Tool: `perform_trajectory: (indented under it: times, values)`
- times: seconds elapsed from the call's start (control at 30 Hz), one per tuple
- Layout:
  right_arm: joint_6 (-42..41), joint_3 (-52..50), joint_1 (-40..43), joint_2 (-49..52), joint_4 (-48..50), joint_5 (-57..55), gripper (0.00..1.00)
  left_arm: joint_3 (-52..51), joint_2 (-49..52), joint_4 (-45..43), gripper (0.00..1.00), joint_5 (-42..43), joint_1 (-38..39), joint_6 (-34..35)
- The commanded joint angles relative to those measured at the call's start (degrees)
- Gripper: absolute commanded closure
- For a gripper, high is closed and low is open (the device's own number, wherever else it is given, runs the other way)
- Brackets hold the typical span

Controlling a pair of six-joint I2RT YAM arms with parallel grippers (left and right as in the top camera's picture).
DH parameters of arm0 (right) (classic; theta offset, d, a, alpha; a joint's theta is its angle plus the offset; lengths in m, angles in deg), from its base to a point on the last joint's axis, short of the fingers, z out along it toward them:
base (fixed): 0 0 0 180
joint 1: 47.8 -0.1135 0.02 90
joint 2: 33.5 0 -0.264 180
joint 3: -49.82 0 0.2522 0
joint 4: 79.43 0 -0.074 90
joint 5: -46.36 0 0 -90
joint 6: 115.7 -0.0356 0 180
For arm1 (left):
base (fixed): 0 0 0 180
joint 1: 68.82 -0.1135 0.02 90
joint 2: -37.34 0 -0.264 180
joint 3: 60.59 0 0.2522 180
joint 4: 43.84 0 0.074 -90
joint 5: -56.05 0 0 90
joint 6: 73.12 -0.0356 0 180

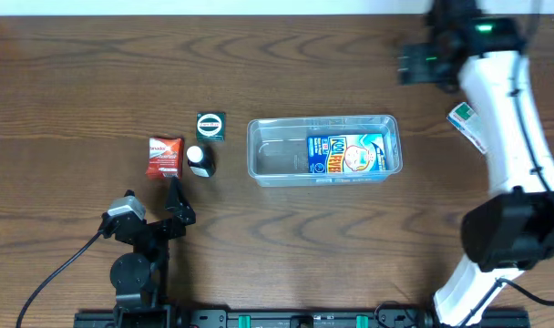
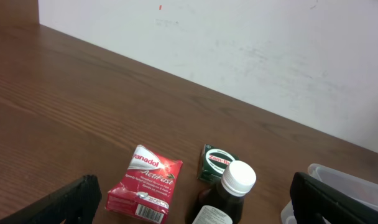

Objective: Pack container
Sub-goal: 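Grasp the white-green Panadol box with the right gripper and lift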

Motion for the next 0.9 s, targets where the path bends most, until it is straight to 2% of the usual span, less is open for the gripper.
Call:
perform_trajectory:
  times: [0.0,0.33,0.5,0.67,0.87]
  values:
    - [8.7,-3.1,5.4,-1.0,1.9,-1.1,0.08,-1.3,-0.3,2.0,0.02,-0.5,-0.2,-0.9]
    - [23.4,-16.7,17.2,-0.9,14.3,3.6,0.09,-1.3,-0.3,2.0,0.02,-0.5,-0.2,-0.9]
    - [38.6,-25.2,19.8,-0.9,22.1,9.2,0.08,-1.3,-0.3,2.0,0.02,-0.5,-0.2,-0.9]
    - [41.3,-30.8,20.9,-0.9,29.6,9.2,0.01,-1.3,-0.3,2.0,0.02,-0.5,-0.2,-1.0]
    - [41.2,-33.3,22.0,-0.5,32.4,9.4,0.02,-1.3,-0.3,2.0,0.02,-0.5,-0.2,-0.9]
